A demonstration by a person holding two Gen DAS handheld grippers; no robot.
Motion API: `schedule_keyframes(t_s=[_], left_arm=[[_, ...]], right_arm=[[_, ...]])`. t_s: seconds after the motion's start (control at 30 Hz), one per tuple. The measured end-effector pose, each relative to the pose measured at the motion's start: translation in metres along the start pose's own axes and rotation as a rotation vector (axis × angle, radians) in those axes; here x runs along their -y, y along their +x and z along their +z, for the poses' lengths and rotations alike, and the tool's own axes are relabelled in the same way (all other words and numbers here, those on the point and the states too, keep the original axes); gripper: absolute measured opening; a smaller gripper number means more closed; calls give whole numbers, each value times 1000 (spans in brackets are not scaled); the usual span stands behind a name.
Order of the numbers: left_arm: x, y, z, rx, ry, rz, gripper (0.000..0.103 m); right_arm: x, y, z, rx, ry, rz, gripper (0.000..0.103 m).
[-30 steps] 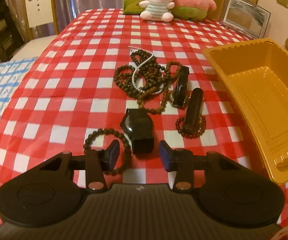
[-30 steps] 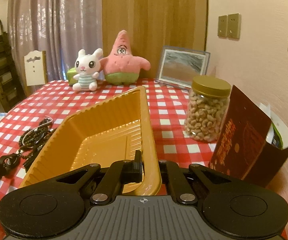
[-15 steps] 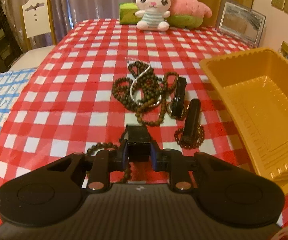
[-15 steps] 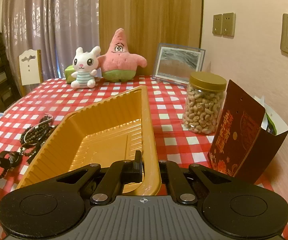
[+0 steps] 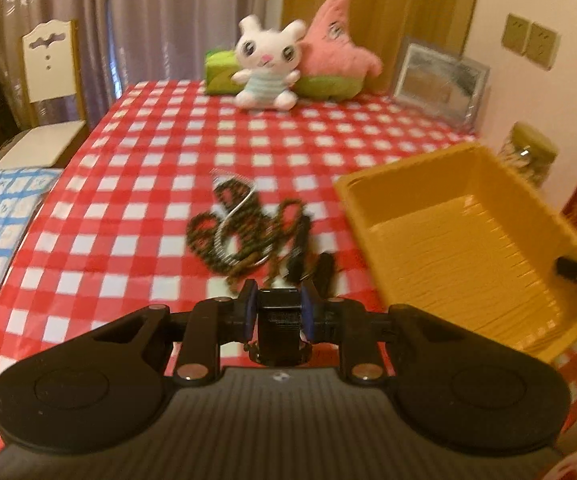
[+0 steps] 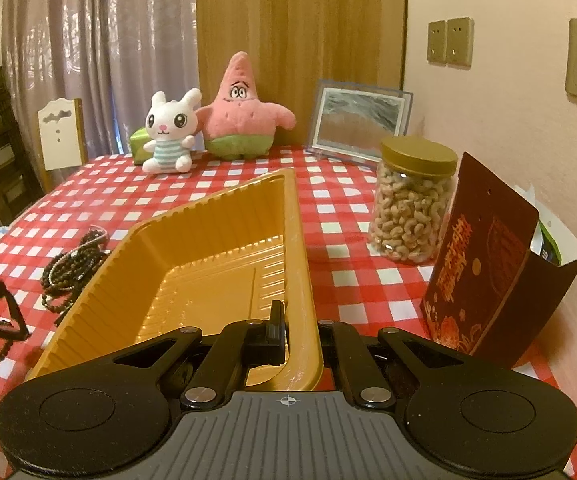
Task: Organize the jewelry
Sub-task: 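Carry the black watch into the orange tray and open the left gripper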
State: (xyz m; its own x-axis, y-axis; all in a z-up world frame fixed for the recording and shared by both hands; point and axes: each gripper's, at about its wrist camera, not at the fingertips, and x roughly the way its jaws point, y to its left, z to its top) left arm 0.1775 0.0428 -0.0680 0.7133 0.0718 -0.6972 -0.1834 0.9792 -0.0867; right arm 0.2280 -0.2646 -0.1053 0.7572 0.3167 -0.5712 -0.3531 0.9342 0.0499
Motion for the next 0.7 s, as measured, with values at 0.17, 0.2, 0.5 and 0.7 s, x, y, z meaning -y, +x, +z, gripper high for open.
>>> schedule_keyframes(t_s=[0.17,0.2,0.5,0.7], left_arm=[[22,-14,18,46,4,-90,20],[26,-16,20,47,4,-110,20],[61,5,23,16,69,-212,20],[68,22,11,-56,79,-235,20]], right_arm=[[0,0,1,-6,5,-3,4],[-1,0,1,-6,4,-3,4],[-3,-1,1,-9,-3,-9,4],[-6,-1,2,-4,-11,-19,4]])
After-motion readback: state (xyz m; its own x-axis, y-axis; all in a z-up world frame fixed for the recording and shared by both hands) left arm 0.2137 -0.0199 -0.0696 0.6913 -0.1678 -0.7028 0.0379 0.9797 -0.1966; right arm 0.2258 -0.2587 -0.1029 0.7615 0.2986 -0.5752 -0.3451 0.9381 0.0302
